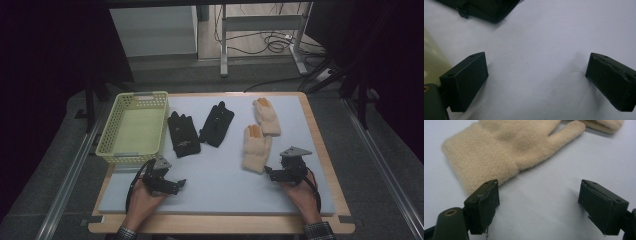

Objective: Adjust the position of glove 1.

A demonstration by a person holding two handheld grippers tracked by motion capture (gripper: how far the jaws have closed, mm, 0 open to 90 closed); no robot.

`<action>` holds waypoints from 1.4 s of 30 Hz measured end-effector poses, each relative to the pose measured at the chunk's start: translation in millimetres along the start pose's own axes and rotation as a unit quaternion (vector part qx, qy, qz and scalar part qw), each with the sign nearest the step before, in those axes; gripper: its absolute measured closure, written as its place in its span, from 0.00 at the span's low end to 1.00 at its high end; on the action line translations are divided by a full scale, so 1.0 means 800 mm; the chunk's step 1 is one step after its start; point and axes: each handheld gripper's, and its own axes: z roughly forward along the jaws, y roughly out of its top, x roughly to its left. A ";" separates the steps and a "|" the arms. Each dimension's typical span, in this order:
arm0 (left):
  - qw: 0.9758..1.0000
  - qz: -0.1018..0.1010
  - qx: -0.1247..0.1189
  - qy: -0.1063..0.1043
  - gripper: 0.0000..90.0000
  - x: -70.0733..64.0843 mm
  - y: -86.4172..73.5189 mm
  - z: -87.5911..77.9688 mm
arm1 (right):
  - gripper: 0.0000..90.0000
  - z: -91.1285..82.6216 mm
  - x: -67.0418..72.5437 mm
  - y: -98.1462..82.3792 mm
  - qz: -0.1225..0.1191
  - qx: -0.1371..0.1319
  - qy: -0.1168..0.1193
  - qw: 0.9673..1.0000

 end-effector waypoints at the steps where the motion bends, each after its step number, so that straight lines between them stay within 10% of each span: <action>1: 1.000 0.000 0.000 0.000 0.05 0.000 0.000 0.000 | 0.18 0.000 0.000 0.000 0.000 0.000 0.000 1.000; 42: 1.000 0.000 -0.001 0.000 0.05 0.000 0.000 0.000 | 0.22 -0.012 -0.004 0.007 0.008 -0.005 0.007 1.000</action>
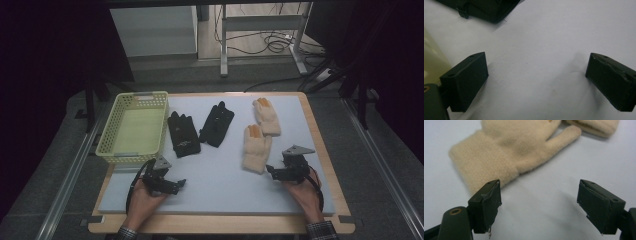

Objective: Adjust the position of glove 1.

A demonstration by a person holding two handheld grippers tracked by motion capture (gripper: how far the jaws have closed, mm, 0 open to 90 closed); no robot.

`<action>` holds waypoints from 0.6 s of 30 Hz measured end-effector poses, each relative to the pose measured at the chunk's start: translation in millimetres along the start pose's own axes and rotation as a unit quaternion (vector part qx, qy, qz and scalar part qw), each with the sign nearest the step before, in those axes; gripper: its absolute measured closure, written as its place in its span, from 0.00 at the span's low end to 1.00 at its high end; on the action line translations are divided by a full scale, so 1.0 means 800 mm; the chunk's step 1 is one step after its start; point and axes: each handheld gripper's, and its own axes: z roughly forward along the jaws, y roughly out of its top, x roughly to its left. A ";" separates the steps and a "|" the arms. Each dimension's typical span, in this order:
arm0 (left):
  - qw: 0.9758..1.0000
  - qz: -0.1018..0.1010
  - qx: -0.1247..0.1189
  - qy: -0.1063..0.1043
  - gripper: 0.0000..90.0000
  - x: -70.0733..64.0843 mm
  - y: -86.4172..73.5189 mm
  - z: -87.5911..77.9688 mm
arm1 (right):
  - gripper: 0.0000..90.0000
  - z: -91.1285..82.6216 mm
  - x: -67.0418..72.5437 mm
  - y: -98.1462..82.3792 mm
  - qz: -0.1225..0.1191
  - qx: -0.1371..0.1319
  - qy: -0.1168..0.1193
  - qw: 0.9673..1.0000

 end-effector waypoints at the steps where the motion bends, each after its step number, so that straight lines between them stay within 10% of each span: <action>1: 1.000 0.000 0.000 0.000 0.05 0.000 0.000 0.000 | 0.22 -0.001 0.000 0.002 -0.002 -0.002 0.001 1.000; 18: 1.000 -0.001 -0.001 0.000 0.05 0.000 0.000 0.000 | 0.27 -0.002 0.014 0.048 -0.005 -0.013 0.037 0.999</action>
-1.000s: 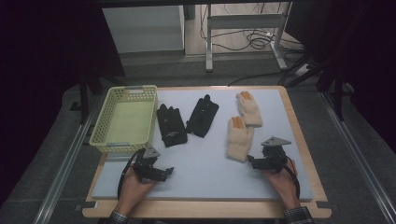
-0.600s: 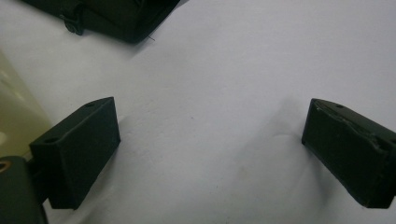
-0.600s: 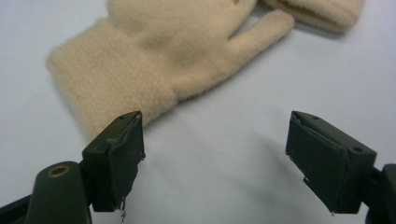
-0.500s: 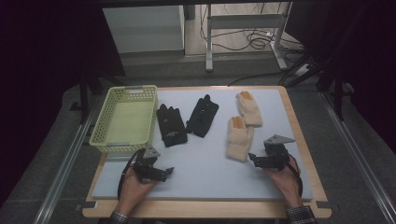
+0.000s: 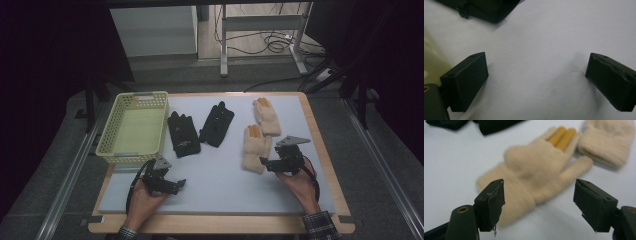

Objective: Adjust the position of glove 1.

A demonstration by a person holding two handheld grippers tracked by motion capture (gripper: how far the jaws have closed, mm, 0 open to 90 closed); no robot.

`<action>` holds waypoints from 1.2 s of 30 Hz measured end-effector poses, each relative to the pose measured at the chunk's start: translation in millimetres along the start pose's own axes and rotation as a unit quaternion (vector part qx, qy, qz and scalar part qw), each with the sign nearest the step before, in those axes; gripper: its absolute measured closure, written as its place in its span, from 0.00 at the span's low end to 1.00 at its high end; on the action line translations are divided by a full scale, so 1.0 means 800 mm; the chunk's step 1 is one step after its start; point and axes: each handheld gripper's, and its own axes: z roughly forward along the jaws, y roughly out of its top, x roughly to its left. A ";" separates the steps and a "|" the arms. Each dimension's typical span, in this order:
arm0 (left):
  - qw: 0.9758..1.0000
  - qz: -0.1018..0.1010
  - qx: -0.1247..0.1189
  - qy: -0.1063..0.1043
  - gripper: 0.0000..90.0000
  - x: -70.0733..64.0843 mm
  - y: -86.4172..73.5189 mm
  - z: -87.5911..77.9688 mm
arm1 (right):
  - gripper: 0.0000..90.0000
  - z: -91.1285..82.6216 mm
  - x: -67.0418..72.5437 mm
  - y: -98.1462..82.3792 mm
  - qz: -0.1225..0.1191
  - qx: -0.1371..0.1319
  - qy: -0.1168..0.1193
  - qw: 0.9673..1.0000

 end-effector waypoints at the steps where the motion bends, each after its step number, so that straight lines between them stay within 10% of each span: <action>1: 1.000 0.000 0.000 0.000 0.05 0.000 0.000 0.000 | 0.27 0.002 0.002 0.003 0.001 -0.003 0.006 1.000; 36: 1.000 0.001 0.001 -0.001 0.05 0.001 0.000 0.000 | 0.66 0.158 0.069 0.131 -0.065 0.028 0.042 0.997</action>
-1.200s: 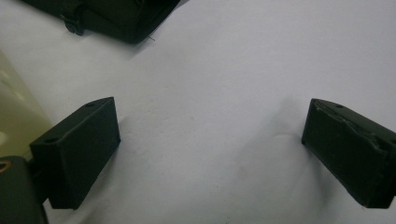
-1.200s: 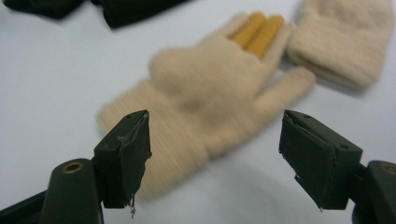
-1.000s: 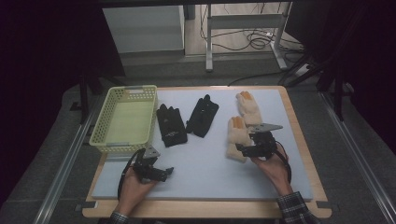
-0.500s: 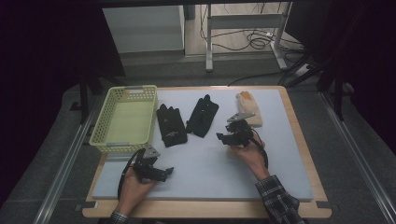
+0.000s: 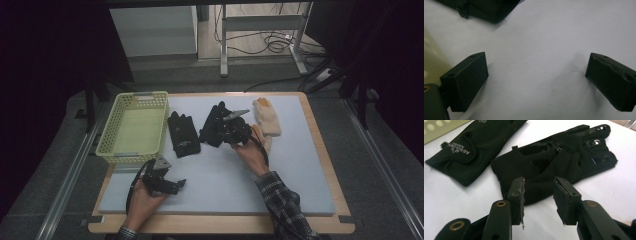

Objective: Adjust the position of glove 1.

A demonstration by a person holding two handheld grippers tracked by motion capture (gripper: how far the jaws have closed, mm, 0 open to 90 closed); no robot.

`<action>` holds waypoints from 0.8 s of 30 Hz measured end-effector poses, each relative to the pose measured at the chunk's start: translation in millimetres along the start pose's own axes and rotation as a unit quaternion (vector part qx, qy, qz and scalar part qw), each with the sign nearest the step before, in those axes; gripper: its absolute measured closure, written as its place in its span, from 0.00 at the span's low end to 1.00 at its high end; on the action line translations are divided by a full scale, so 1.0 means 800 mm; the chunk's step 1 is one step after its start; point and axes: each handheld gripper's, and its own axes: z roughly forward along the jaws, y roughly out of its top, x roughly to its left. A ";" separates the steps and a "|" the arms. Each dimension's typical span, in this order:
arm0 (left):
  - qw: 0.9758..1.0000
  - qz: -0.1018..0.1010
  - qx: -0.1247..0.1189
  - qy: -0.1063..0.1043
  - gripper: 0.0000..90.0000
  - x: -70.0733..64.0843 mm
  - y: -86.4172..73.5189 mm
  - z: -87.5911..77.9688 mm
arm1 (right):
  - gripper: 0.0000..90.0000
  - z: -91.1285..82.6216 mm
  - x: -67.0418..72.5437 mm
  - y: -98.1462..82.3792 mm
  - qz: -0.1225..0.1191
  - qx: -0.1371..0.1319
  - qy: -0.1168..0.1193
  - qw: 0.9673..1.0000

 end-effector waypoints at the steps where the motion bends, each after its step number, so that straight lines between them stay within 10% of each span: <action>1: 1.000 0.000 0.000 0.000 0.05 0.000 0.000 0.000 | 0.65 0.005 -0.001 0.002 0.001 0.003 -0.002 1.000; 18: 1.000 -0.002 -0.001 0.000 0.05 0.000 0.000 0.000 | 0.35 0.080 -0.009 0.032 0.005 0.033 -0.039 0.999; 24: 1.000 -0.001 -0.001 0.000 0.05 0.000 0.000 0.000 | 0.56 0.080 -0.012 0.027 0.021 0.026 -0.024 0.999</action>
